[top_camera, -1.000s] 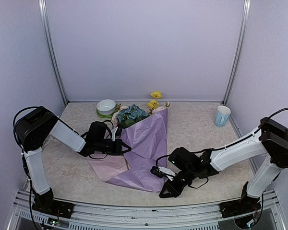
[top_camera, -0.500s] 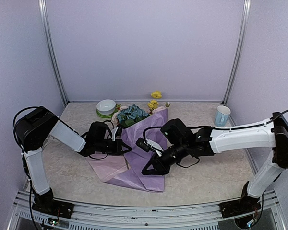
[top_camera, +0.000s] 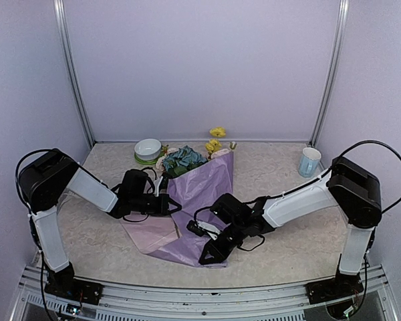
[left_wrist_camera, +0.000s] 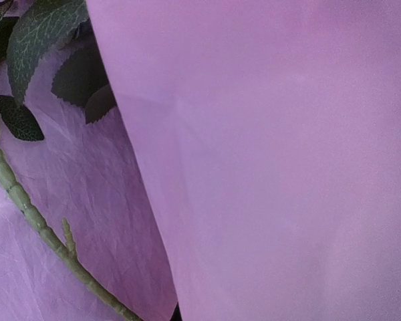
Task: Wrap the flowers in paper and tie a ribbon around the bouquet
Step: Press the fold line on the 2/3-folded wrapping paper.
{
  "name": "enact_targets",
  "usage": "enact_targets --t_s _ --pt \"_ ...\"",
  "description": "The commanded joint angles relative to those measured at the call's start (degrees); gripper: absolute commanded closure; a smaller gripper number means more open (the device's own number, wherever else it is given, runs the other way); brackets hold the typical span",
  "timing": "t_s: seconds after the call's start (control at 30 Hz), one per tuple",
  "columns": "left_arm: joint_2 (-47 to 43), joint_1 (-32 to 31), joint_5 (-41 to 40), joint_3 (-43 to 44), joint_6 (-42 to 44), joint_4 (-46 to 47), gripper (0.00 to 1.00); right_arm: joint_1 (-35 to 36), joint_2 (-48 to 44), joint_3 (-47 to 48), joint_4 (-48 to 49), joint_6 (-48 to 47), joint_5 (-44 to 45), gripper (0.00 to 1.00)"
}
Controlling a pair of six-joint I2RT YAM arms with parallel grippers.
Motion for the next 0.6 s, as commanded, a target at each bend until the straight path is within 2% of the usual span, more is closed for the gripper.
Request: enact_targets --t_s 0.0,0.1,0.23,0.33,0.47,0.57 --pt "-2.12 0.44 -0.69 -0.24 0.98 -1.21 1.0 0.37 -2.04 -2.03 0.06 1.09 0.52 0.93" --pt "-2.42 0.27 -0.78 -0.22 0.92 -1.29 1.0 0.37 -6.71 -1.45 0.13 -1.27 -1.72 0.91" --pt "-2.18 0.14 -0.86 0.13 0.93 -1.39 1.0 -0.34 -12.34 -3.59 6.51 -1.49 -4.68 0.86" --pt "-2.19 -0.06 -1.16 0.06 0.77 -1.32 1.0 -2.88 -10.43 -5.46 8.27 1.04 -3.28 0.86" --pt "-2.88 0.02 -2.04 0.04 0.89 -2.12 1.0 -3.76 -4.27 -5.56 5.77 1.78 -0.29 0.89" --pt "-4.47 0.33 -3.07 -0.32 1.22 -2.82 0.85 -3.74 -2.05 -6.77 5.96 2.57 0.53 0.9"
